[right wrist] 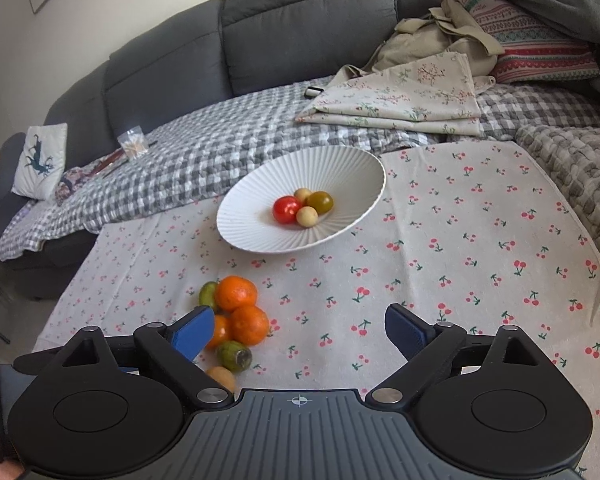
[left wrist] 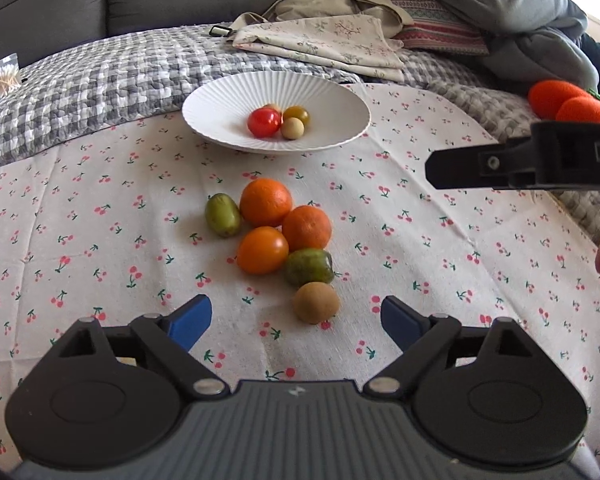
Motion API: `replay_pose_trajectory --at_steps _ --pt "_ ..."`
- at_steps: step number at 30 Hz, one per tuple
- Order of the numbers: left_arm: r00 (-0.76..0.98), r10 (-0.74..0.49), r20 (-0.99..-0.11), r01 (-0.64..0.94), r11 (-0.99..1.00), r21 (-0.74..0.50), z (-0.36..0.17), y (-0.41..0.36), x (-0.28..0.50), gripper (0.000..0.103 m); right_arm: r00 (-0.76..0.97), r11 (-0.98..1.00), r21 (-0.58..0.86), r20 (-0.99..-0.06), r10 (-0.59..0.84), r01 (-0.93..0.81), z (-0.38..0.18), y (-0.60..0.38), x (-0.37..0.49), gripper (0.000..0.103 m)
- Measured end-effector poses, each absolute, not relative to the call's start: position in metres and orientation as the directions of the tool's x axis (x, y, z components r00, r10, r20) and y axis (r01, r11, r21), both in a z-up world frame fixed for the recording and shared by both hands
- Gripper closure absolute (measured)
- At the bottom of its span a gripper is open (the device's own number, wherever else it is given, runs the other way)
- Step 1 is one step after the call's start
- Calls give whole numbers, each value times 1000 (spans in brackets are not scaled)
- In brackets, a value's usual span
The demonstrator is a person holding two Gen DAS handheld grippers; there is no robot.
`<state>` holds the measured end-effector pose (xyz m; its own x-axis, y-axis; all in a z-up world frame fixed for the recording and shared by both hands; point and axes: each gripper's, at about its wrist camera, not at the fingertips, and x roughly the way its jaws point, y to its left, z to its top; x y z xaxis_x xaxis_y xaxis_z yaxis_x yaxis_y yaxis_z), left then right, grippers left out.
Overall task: Organize fruits
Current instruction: 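Grasp a brown kiwi from the pile with the left tool, then grasp a green lime with right tool while left tool holds the kiwi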
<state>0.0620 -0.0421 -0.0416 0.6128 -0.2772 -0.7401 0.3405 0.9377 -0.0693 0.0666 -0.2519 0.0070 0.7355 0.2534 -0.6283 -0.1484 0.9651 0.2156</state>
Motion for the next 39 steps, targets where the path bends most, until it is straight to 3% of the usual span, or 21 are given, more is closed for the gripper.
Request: replay_pose_trajectory --at_steps 5,7,10,11,12,19,28,36,39 --pt "622 -271 -735 350 935 -49 -48 -50 66 19 729 966 213 -637 252 -148 4 -249 69 9" --pt "616 -283 -735 359 932 -58 -51 -52 68 31 726 967 206 -641 251 -151 2 -247 69 9" --pt "595 -297 -747 372 925 -72 -58 -56 73 59 725 967 207 -642 248 -147 2 -247 70 9" --pt "585 -296 -755 373 925 -74 -61 -57 75 73 726 968 207 -643 246 -145 1 -248 70 9" --pt "580 -293 -760 371 926 -74 -62 -57 76 76 726 968 206 -643 244 -143 1 -248 71 9" --pt "593 -306 -745 321 938 -131 -40 -38 73 76 718 970 199 -653 239 -142 -4 -247 73 9" --pt "678 -171 -715 87 984 -152 -17 17 91 76 719 975 165 -659 222 -149 -13 -237 76 10" --pt "671 -165 -723 23 979 -201 -18 36 99 76 687 962 137 -677 265 -236 -29 -206 80 16" --pt "672 -165 -722 17 978 -208 -18 39 99 76 668 954 126 -689 283 -274 -38 -194 82 23"
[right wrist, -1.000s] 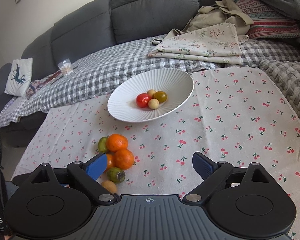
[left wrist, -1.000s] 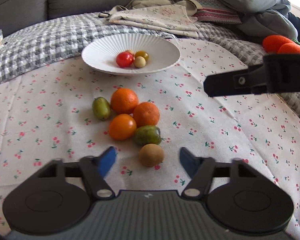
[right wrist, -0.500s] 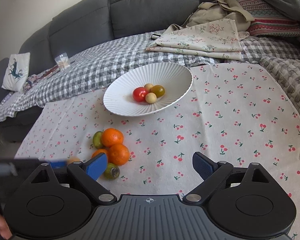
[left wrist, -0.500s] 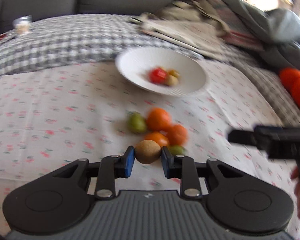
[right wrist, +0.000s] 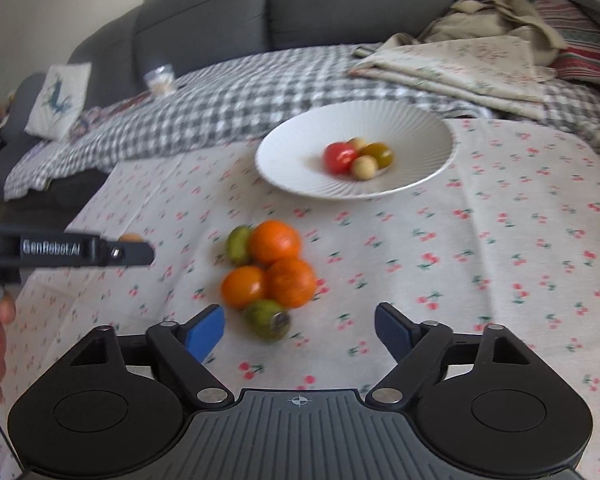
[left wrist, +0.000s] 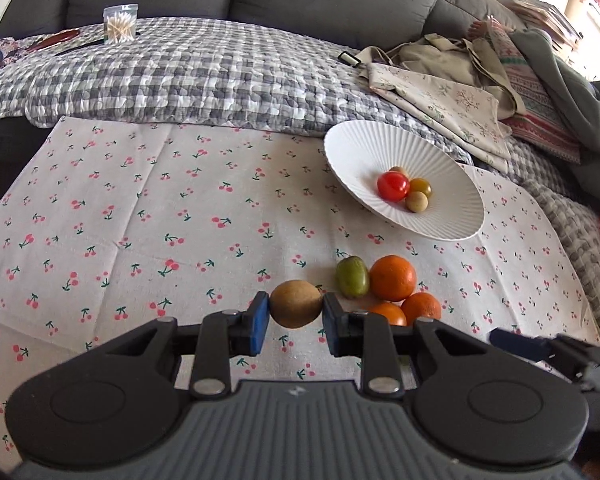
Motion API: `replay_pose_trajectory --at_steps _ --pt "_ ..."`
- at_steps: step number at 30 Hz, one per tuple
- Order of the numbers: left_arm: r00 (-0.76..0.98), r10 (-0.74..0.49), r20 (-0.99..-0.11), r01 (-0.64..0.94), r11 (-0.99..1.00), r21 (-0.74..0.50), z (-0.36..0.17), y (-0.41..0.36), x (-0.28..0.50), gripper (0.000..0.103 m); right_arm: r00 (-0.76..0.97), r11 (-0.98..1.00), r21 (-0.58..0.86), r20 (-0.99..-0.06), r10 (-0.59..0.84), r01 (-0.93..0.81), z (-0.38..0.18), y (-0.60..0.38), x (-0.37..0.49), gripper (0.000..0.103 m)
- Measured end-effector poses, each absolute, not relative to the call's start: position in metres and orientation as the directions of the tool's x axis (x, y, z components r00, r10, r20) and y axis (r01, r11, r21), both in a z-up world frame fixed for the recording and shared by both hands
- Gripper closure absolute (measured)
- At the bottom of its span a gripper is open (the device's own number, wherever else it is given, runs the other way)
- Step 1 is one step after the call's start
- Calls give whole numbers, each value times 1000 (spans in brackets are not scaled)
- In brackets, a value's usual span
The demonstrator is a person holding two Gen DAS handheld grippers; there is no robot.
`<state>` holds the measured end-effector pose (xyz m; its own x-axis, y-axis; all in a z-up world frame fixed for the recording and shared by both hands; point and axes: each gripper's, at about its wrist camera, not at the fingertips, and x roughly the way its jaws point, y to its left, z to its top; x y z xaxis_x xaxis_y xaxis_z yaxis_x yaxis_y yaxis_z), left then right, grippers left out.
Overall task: Organize fruits
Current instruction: 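Grasp a green lime with right tool while left tool holds the kiwi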
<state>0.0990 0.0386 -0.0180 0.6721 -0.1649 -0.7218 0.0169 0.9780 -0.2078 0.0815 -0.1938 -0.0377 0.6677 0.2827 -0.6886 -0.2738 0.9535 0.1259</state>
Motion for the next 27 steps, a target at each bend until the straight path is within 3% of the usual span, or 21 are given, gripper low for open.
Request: replay_pose_trajectory --at_steps 7,12,27 --pt "674 -163 -720 11 977 -212 -17 40 99 76 646 941 95 -704 294 -325 -54 -171 88 46" --pt "671 -163 -723 19 979 -203 -18 37 99 76 649 937 41 -711 271 -346 -63 -159 91 72" --pt "677 -160 -719 20 980 -199 -19 37 101 76 646 929 71 -699 306 -363 -40 -165 83 72"
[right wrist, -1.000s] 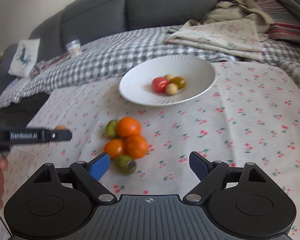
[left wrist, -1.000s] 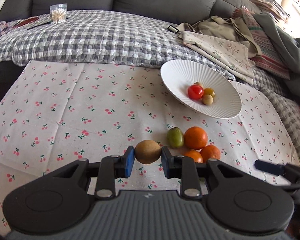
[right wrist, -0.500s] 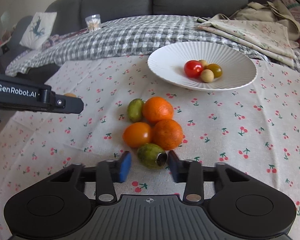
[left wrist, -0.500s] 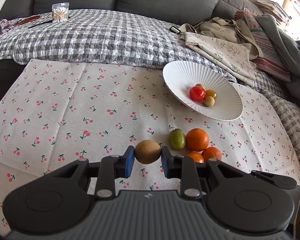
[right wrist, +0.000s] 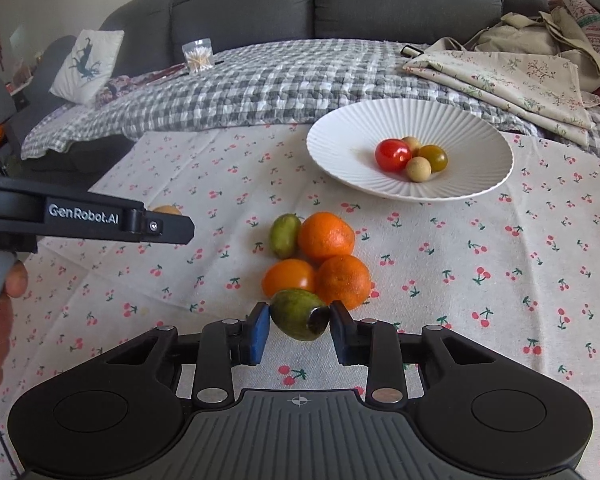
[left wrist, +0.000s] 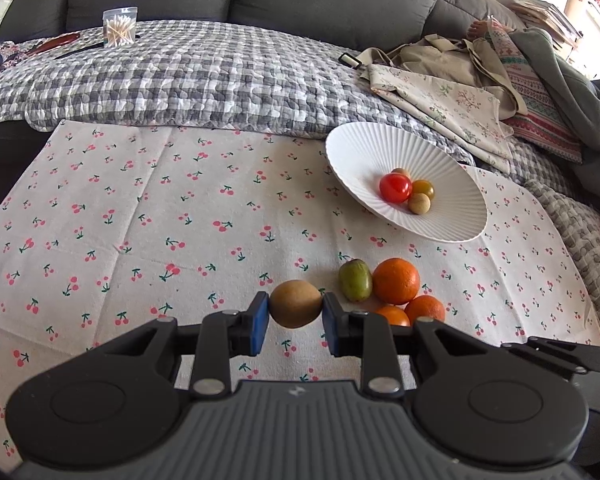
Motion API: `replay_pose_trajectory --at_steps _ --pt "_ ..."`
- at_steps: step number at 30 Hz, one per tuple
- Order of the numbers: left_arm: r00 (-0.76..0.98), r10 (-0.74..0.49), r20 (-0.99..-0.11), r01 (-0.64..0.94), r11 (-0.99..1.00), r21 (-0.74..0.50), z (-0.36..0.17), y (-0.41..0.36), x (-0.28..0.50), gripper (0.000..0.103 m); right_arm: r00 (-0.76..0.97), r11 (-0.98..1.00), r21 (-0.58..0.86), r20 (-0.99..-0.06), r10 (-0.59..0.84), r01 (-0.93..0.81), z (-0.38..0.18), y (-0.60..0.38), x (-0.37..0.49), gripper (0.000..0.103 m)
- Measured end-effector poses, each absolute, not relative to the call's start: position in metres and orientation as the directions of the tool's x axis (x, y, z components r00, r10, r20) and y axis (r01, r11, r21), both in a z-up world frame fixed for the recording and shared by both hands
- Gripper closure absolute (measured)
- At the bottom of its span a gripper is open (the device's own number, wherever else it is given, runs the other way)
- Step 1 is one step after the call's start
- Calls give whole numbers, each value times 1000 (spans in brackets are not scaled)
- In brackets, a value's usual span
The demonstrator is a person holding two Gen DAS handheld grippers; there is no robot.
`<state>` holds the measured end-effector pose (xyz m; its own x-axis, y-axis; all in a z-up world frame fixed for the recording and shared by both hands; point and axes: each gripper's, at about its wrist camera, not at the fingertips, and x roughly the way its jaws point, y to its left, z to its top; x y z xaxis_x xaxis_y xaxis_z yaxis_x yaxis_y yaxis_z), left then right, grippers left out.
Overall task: Organize fruits
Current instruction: 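Grasp a green lime with right tool while left tool holds the kiwi, then carry the kiwi and the lime in both tools over the white bowl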
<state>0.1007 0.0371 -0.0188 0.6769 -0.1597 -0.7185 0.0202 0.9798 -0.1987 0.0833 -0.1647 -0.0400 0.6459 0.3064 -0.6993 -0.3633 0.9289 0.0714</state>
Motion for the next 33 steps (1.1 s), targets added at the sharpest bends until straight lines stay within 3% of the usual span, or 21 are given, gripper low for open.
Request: replay_pose_trajectory --at_steps 17,33 --pt "711 -173 -682 44 979 -201 -13 32 107 76 714 943 93 -631 304 -319 -9 -194 77 72" --pt "735 -193 -650 96 979 -182 -12 24 115 76 786 931 103 -509 353 -351 10 -215 69 72"
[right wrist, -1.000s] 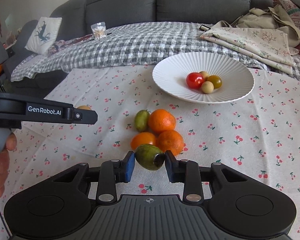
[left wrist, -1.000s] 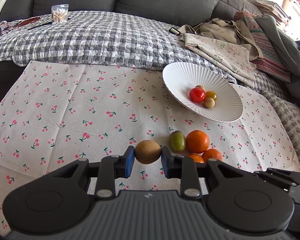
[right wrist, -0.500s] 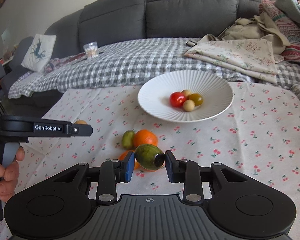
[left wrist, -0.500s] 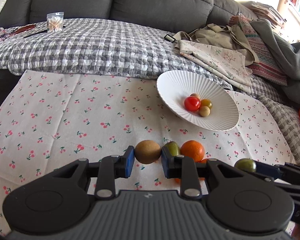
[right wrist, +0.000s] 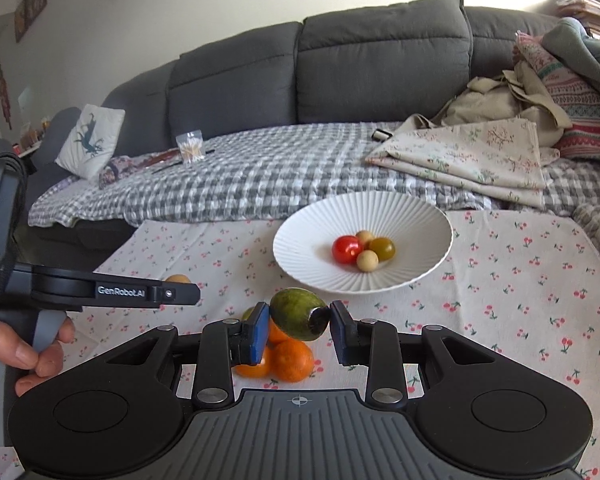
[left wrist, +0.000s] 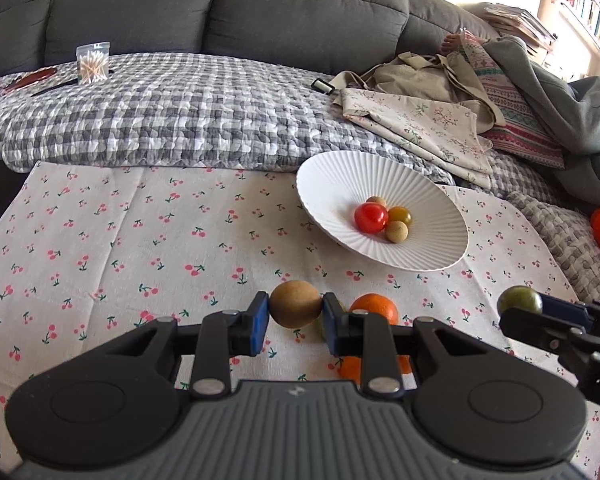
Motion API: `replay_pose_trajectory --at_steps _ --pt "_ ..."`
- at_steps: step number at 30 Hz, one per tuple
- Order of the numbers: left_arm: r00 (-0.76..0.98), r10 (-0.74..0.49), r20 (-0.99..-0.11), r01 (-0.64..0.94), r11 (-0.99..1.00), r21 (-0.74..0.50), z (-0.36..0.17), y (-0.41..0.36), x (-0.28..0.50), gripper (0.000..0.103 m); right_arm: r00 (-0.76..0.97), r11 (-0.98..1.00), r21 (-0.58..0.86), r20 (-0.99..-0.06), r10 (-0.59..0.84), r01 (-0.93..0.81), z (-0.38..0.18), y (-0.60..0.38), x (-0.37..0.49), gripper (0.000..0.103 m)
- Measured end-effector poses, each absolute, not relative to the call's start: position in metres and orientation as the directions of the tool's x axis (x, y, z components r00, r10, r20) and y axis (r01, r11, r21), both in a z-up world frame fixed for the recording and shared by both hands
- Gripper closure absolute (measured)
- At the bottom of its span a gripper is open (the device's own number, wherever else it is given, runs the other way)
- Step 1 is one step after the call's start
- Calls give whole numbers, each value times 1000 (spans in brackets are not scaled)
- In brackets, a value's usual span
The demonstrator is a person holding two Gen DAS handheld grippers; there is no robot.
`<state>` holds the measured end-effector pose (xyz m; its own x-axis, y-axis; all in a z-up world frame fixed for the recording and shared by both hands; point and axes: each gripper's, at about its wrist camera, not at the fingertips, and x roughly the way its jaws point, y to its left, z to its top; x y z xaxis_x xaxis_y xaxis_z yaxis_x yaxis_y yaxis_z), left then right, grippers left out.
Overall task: Organize fruits
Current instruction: 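Carry the kiwi and the lime in both tools over the white bowl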
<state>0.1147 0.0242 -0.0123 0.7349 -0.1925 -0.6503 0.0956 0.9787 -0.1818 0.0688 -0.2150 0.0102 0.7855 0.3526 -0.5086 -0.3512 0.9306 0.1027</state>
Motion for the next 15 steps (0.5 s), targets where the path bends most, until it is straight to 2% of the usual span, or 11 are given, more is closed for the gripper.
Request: replay_pose_trajectory --at_steps 9,15 --pt "737 -200 -646 120 979 -167 -15 21 124 76 787 931 81 -512 345 -355 8 -217 70 72" --pt "763 -257 -593 179 966 -188 -8 17 137 76 803 945 147 -499 327 -293 11 -237 88 72"
